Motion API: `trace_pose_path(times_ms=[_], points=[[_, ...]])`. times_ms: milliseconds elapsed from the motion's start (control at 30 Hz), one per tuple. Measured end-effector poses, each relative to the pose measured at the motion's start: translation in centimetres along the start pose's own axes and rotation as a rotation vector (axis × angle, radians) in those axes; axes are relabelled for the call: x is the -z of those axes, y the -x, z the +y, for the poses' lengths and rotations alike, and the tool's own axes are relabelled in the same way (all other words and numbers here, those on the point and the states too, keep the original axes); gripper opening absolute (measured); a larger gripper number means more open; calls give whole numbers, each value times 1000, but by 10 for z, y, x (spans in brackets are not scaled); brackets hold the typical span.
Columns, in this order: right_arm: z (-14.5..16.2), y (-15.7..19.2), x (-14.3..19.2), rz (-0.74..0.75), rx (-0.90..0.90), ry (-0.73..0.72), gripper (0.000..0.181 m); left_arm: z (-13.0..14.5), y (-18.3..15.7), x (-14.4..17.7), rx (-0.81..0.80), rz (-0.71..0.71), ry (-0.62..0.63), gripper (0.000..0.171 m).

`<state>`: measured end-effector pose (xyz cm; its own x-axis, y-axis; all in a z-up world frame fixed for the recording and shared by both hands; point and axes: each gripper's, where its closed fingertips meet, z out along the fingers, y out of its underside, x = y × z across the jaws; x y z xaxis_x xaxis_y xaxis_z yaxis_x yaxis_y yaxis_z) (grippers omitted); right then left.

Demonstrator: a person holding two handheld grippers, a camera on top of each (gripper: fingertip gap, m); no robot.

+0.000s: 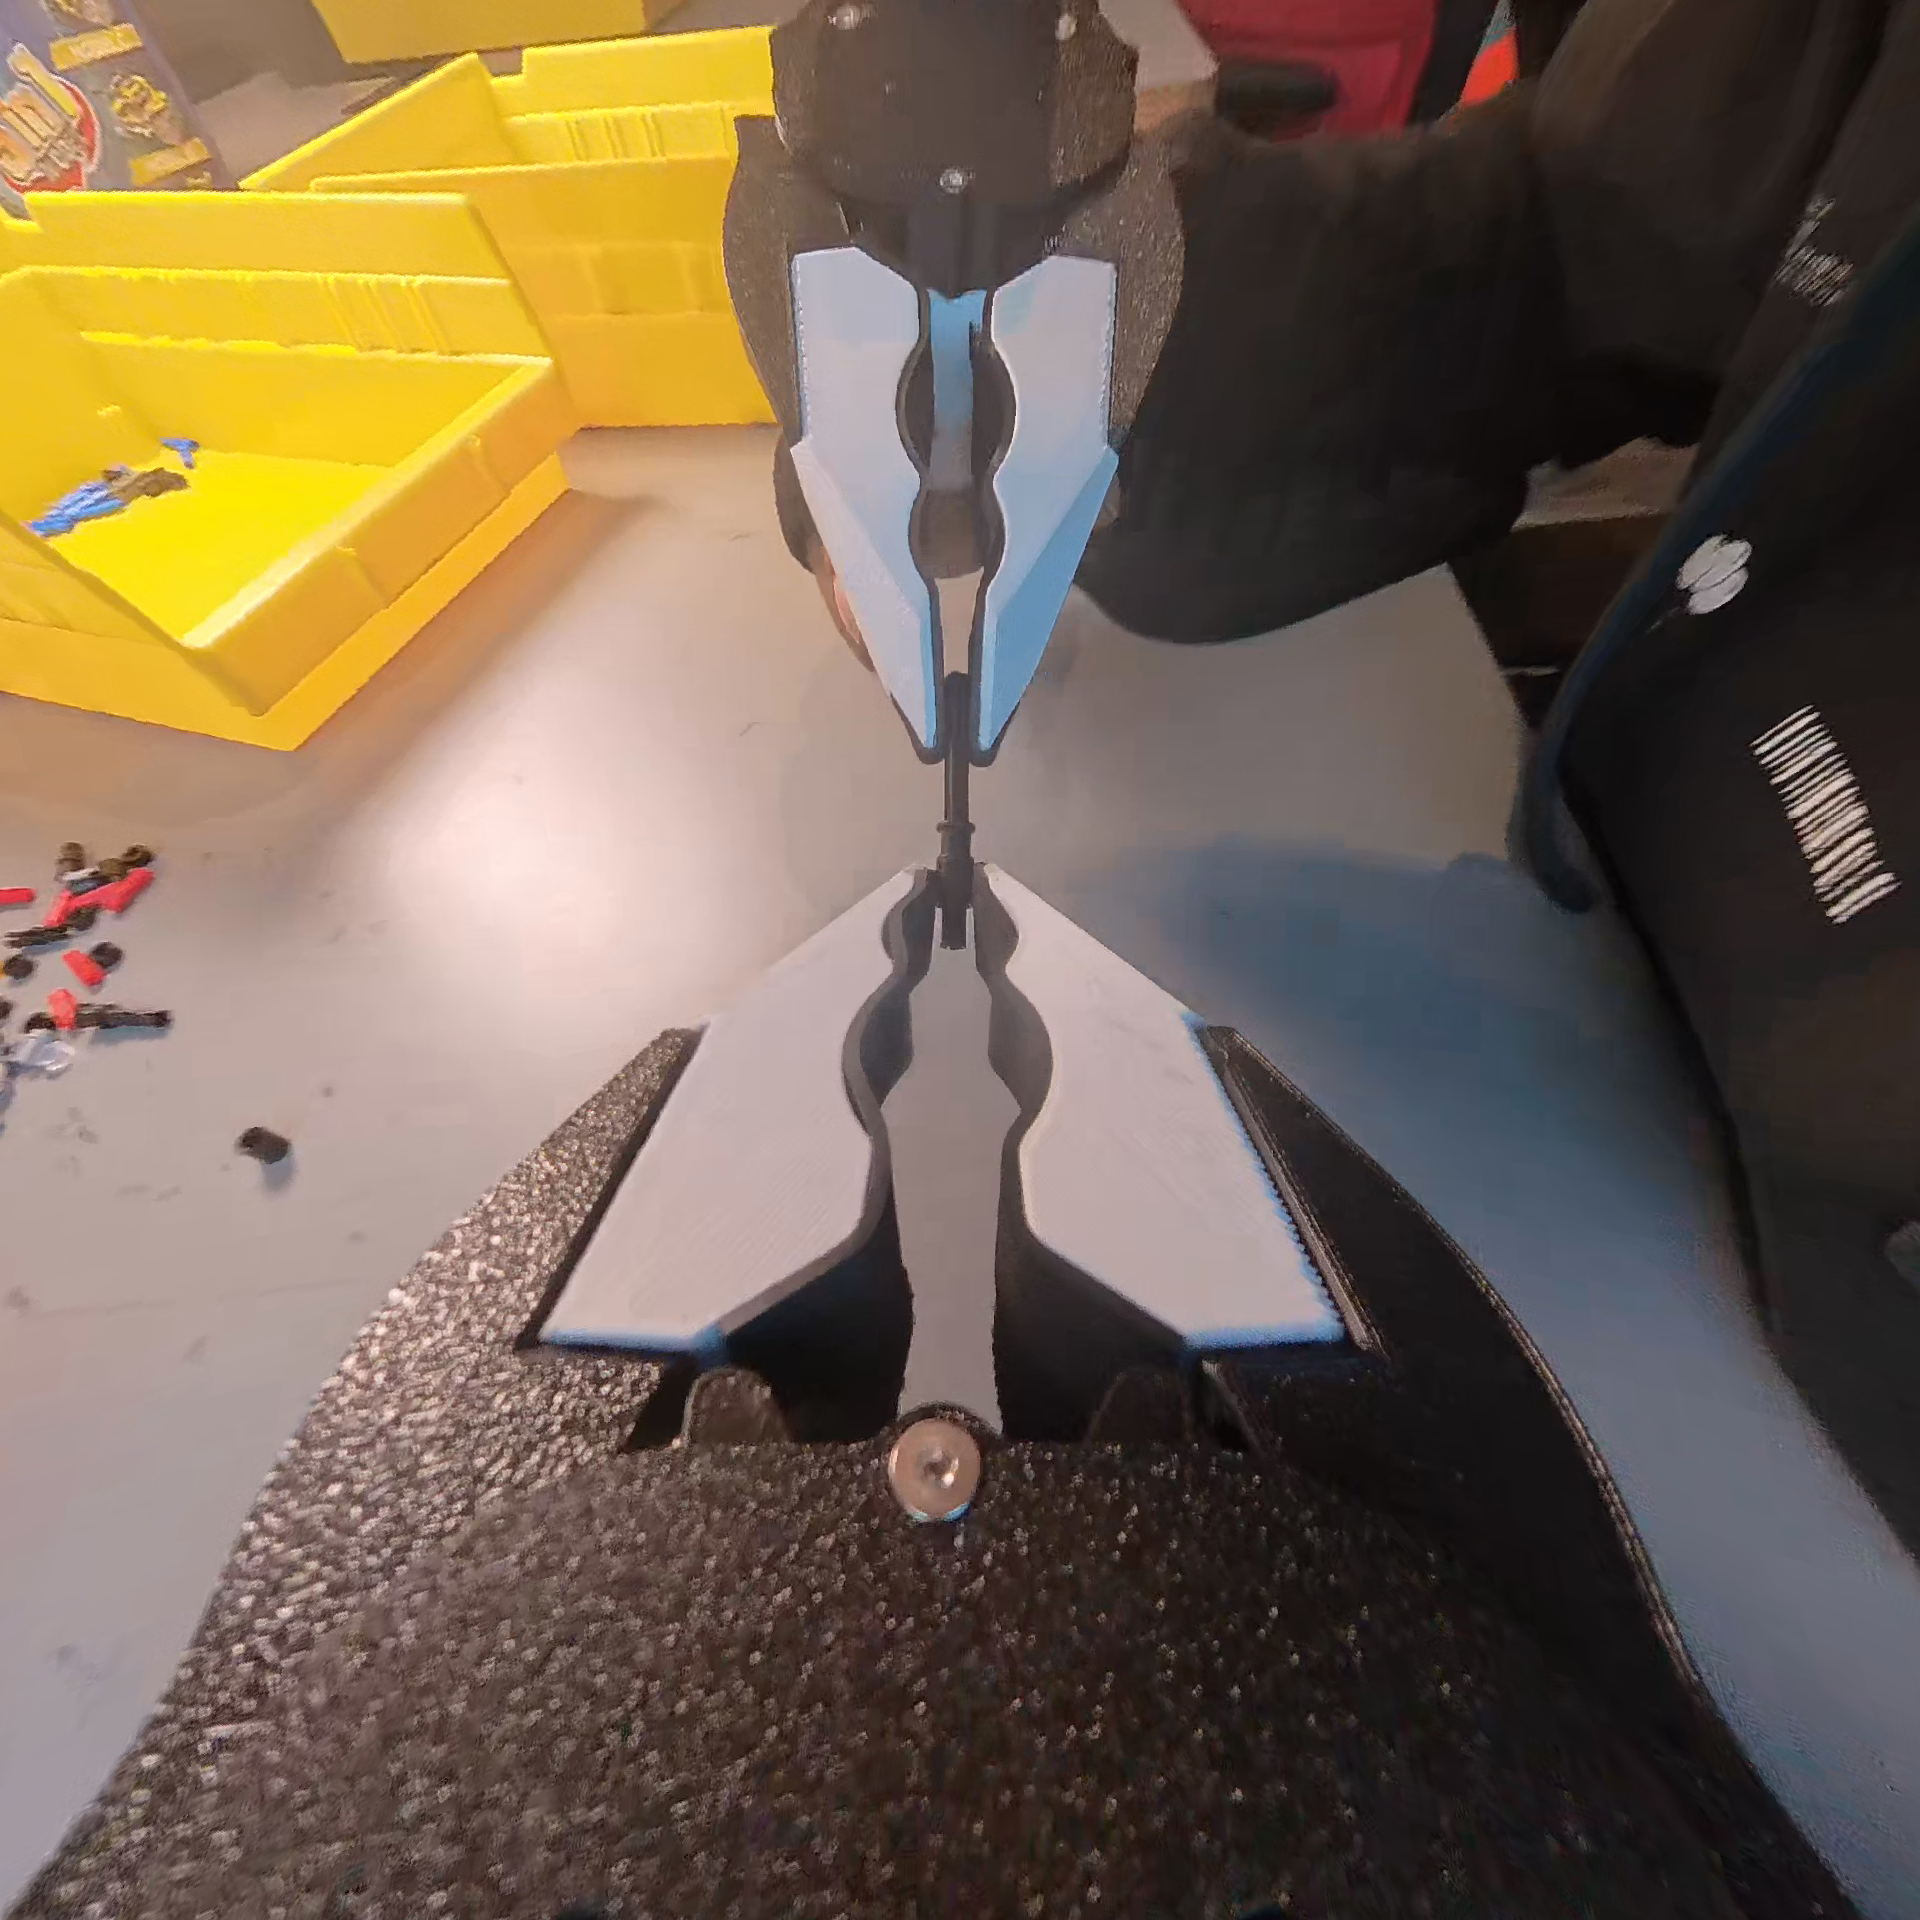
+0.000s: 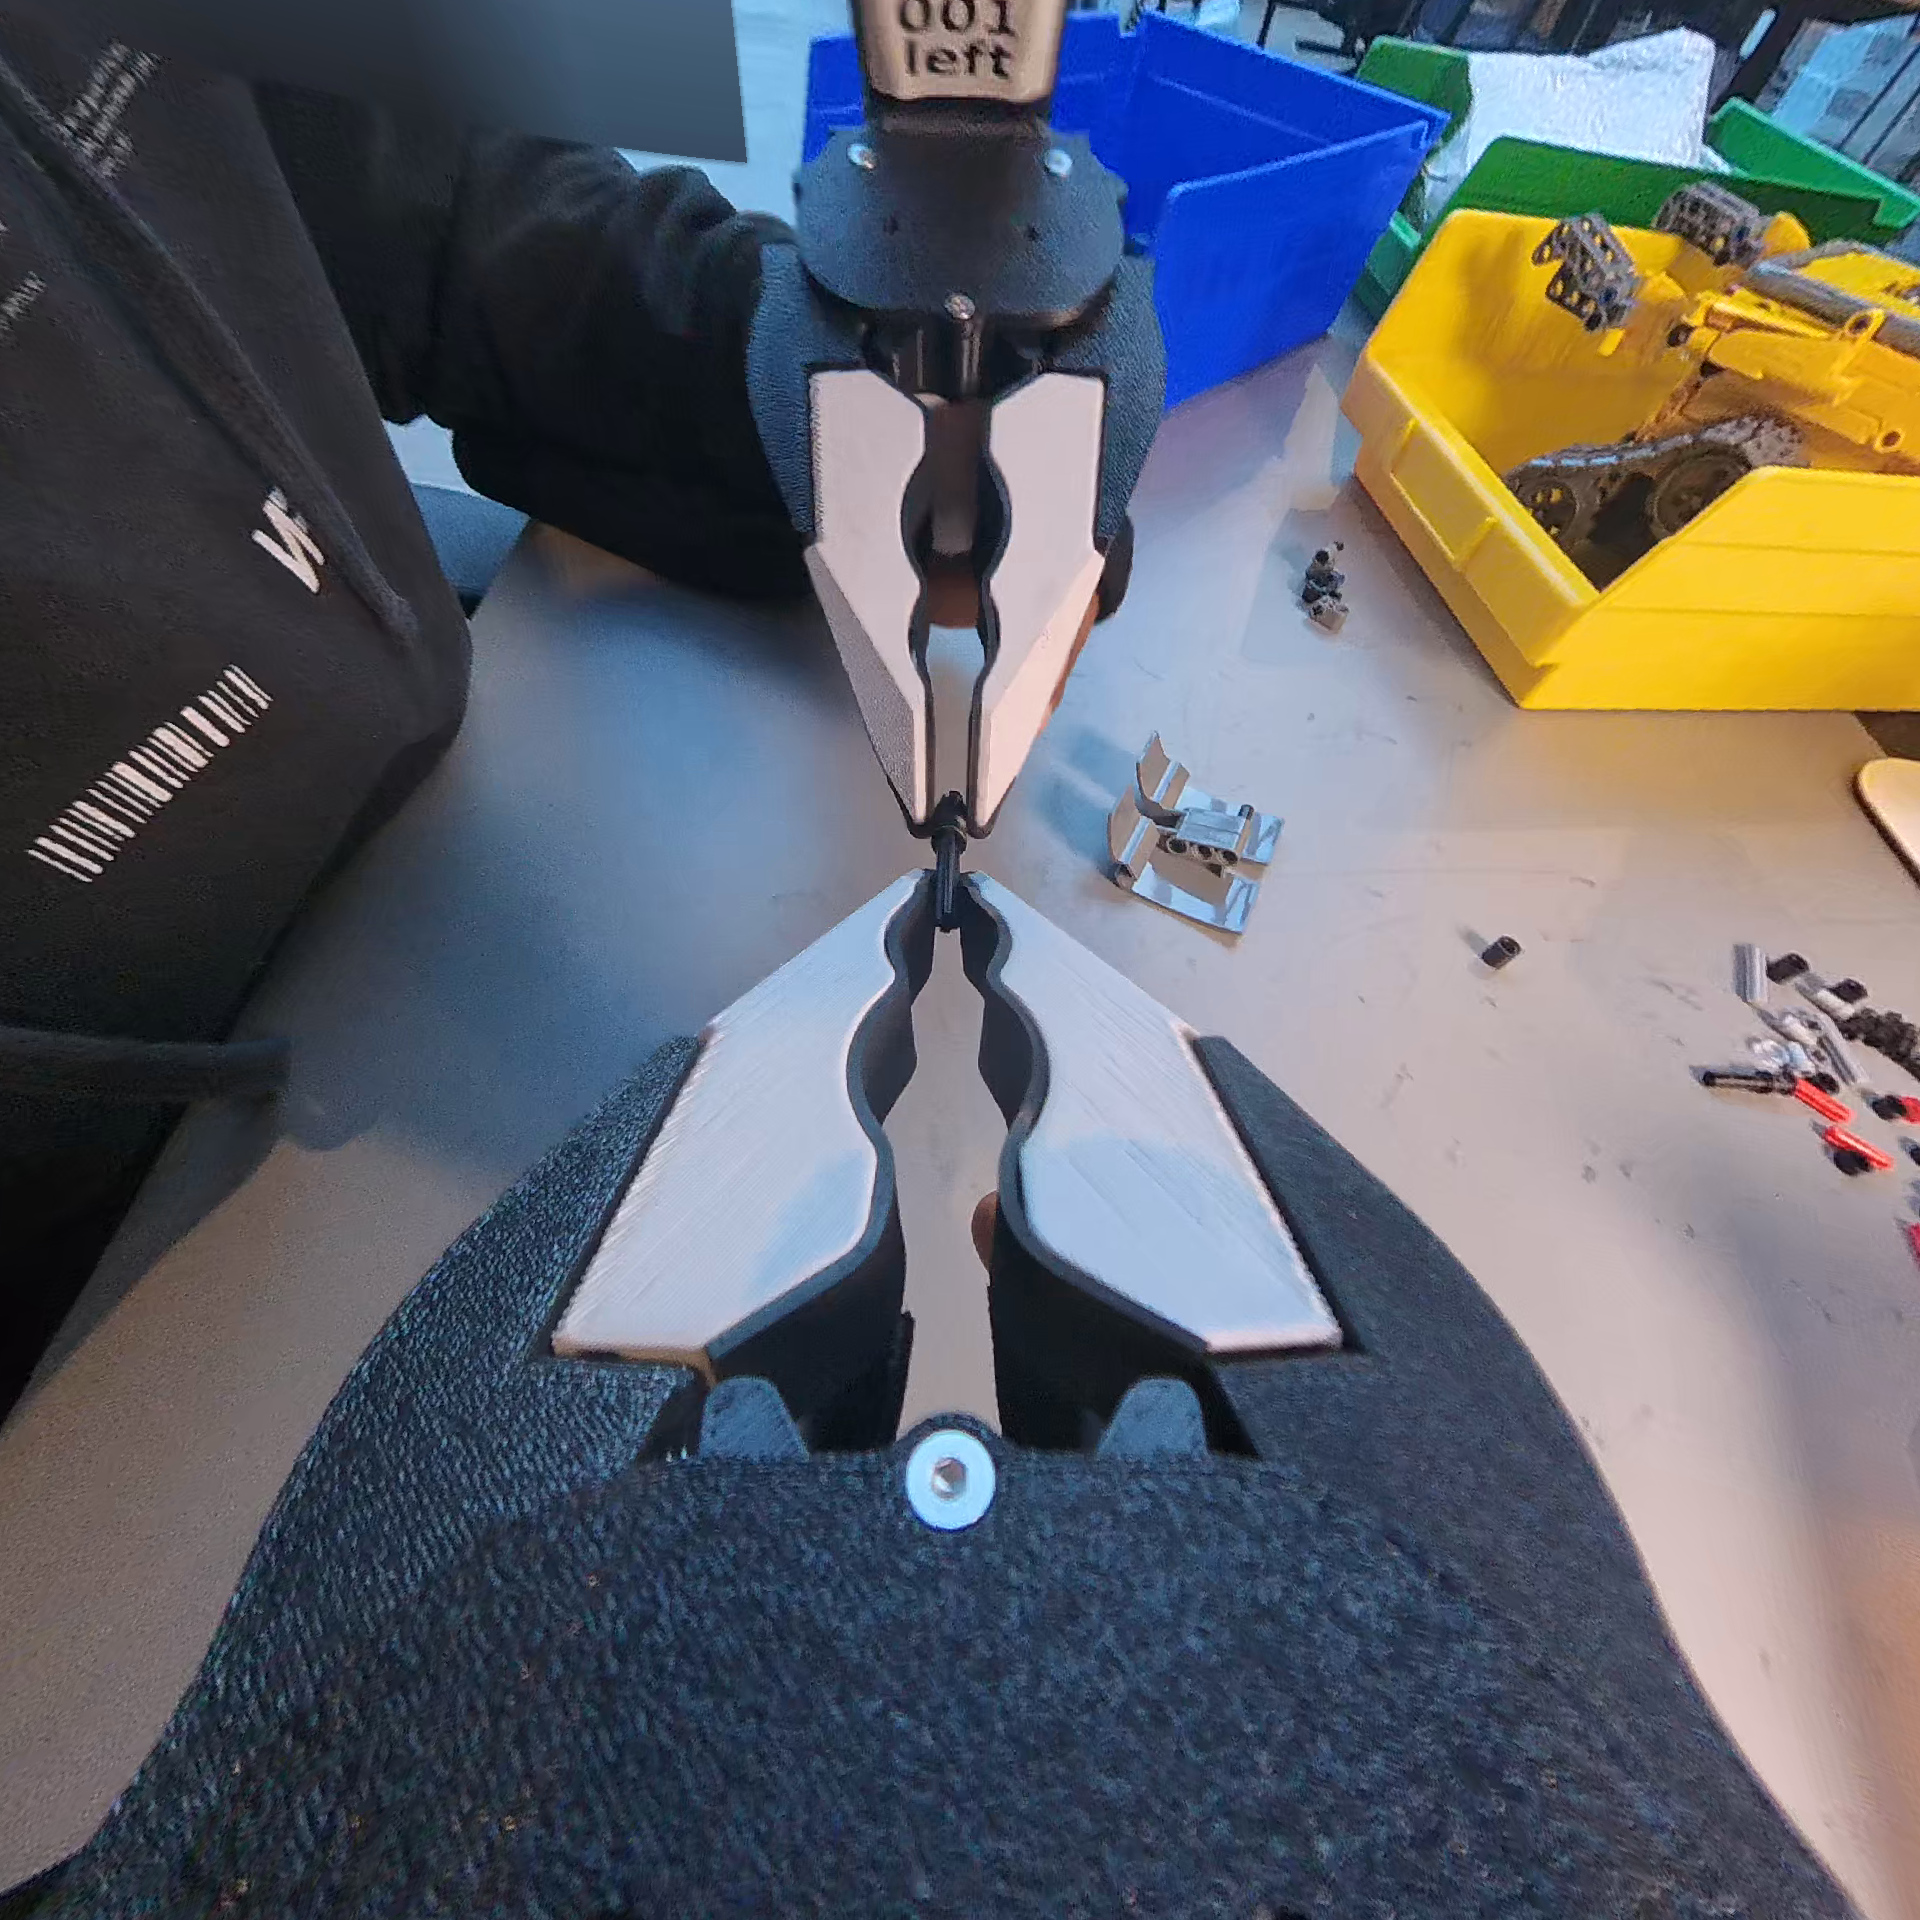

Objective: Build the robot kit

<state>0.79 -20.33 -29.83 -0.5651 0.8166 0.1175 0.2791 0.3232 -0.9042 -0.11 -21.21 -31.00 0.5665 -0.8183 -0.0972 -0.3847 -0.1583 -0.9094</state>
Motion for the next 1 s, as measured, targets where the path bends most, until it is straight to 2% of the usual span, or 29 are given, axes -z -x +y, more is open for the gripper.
trace_pose_path(times_ms=[200, 367, 433, 633, 1000], points=[[2, -8, -1, 21, -68, -7, 4, 0, 10, 0, -91, -116, 52, 6], [-5, -12, 1, 13, -135, -75, 4, -6, 14, 4, -110, -158, 32, 6], [-11, -11, 0, 1, -151, -109, 3, -14, 13, 6, -96, -155, -13, 5], [-17, -12, -2, 27, -134, -124, 3, -19, 14, 9, -110, -167, -17, 5], [-7, -12, -9, 25, -132, -101, 4, -7, 13, 5, -125, -153, 27, 6]])
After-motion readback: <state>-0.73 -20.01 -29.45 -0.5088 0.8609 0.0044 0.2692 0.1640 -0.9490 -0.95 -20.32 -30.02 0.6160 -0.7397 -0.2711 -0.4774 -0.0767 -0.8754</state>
